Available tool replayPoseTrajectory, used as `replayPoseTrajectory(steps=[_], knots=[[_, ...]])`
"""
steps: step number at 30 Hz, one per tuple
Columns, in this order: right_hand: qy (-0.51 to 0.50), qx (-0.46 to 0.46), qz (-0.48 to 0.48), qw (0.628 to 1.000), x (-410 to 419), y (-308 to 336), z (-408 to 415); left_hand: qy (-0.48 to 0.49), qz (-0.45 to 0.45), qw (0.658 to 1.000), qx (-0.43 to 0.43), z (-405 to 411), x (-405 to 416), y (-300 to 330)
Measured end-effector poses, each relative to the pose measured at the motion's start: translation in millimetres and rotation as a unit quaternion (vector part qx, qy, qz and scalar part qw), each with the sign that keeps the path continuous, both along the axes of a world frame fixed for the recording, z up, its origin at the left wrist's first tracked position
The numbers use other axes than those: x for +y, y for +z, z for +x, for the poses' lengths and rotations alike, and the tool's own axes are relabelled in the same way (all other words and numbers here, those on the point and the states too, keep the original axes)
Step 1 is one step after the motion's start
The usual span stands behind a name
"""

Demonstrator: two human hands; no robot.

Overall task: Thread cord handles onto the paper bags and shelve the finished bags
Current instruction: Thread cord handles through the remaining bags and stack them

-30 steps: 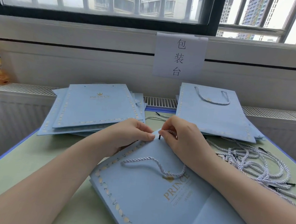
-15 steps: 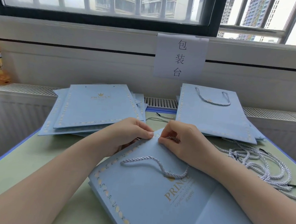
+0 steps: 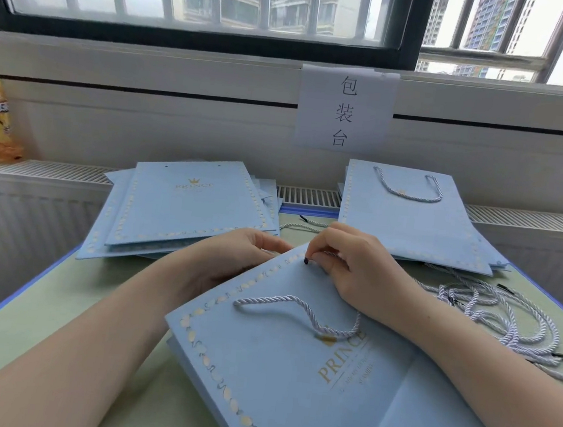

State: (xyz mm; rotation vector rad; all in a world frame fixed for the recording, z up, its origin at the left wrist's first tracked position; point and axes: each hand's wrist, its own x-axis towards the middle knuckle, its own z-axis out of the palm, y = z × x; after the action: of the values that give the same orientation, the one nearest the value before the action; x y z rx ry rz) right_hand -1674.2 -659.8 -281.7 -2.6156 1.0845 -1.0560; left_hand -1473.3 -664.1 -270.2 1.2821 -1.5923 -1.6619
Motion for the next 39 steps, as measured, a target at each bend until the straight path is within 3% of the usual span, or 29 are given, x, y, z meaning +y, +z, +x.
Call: replayPoseTrajectory(steps=[10,18,21,23,26,29,31,32,33,35,36,39], knots=[[-0.002,0.002,0.023,1.0,5,0,3,-0.017,-0.025,0.998,-0.048,-7,1,1],[-0.001,-0.029,0.069,0.997,8,2,3,0.038,-0.023,0.997,-0.065,-11,4,5],[-0.014,-0.108,0.103,0.989,7,3,6,0.054,-0.021,0.994,-0.088,-6,8,8],[-0.018,-0.23,0.151,0.961,5,9,5,0.003,-0.022,0.995,-0.097,-1,9,13],[0.002,-0.396,0.255,0.882,2,17,1,-0.091,-0.033,0.988,-0.118,8,16,22],[0.046,-0.536,0.345,0.769,0,24,-1,-0.062,-0.071,0.989,-0.111,10,16,28],[0.054,-0.566,0.368,0.736,1,29,-4,-0.03,-0.124,0.983,-0.13,13,14,31],[0.046,-0.55,0.36,0.752,1,31,-7,-0.022,-0.145,0.98,-0.133,15,13,33],[0.02,-0.503,0.33,0.799,2,33,-9,-0.018,-0.157,0.98,-0.122,17,13,34],[-0.073,-0.32,0.205,0.922,5,36,-12,-0.007,-0.172,0.982,-0.075,22,15,39],[-0.113,-0.223,0.14,0.958,6,37,-13,0.002,-0.179,0.983,-0.049,24,16,41],[-0.167,-0.043,0.08,0.982,5,38,-19,0.027,-0.204,0.979,0.013,32,18,49]])
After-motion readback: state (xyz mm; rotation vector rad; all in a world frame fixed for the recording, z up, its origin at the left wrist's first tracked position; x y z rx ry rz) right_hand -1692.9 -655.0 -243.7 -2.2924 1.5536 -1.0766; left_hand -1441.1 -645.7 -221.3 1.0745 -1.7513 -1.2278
